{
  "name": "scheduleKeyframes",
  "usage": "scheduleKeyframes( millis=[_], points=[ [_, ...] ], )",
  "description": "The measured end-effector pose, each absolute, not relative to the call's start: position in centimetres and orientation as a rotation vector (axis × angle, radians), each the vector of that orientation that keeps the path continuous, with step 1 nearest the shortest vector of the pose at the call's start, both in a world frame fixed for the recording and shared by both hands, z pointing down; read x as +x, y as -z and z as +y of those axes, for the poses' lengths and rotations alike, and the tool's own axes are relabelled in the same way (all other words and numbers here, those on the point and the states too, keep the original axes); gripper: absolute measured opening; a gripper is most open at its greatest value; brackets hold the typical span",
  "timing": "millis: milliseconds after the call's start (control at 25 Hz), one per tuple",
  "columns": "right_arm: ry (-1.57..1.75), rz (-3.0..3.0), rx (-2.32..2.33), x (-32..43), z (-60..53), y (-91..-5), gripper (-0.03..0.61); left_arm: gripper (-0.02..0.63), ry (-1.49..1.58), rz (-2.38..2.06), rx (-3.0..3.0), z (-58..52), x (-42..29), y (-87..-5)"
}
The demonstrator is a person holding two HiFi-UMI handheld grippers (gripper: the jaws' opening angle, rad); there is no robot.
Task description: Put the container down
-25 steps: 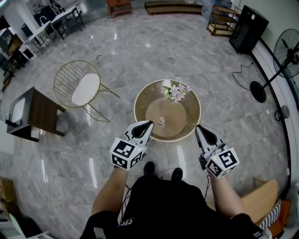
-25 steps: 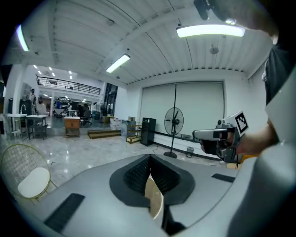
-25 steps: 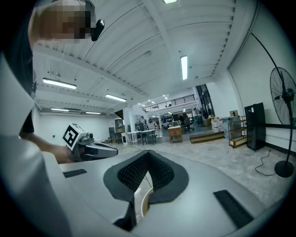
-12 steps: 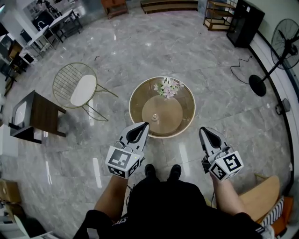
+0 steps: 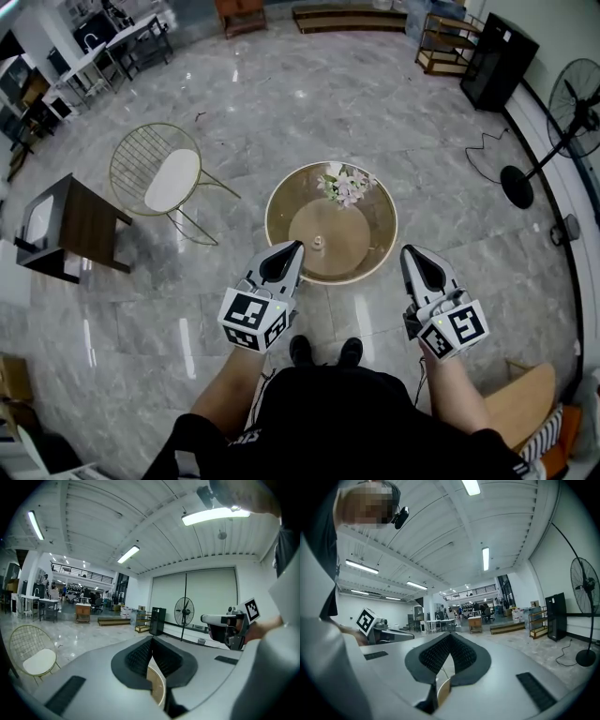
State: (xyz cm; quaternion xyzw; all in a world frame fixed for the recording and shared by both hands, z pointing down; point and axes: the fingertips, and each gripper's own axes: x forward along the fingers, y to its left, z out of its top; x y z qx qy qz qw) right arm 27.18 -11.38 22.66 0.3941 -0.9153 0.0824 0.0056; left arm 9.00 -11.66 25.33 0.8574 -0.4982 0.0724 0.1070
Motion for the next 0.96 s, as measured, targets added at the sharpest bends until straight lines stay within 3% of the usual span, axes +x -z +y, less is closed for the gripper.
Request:
scheduleKeyframes(
  millis=[520,960],
  points=[
    [-0.143,-2.853,1.218,26.5,-11.7,-22.1,0.011,0.015,-0.256,-1.543,2.515,-13.5,7.9,-24.9],
    [-0.231,-2.867,1.198,25.2,-12.4,-24.1,0.011,0.015,-0.245,-1.629,2.501,-13.0,5.7,-23.9]
  ],
)
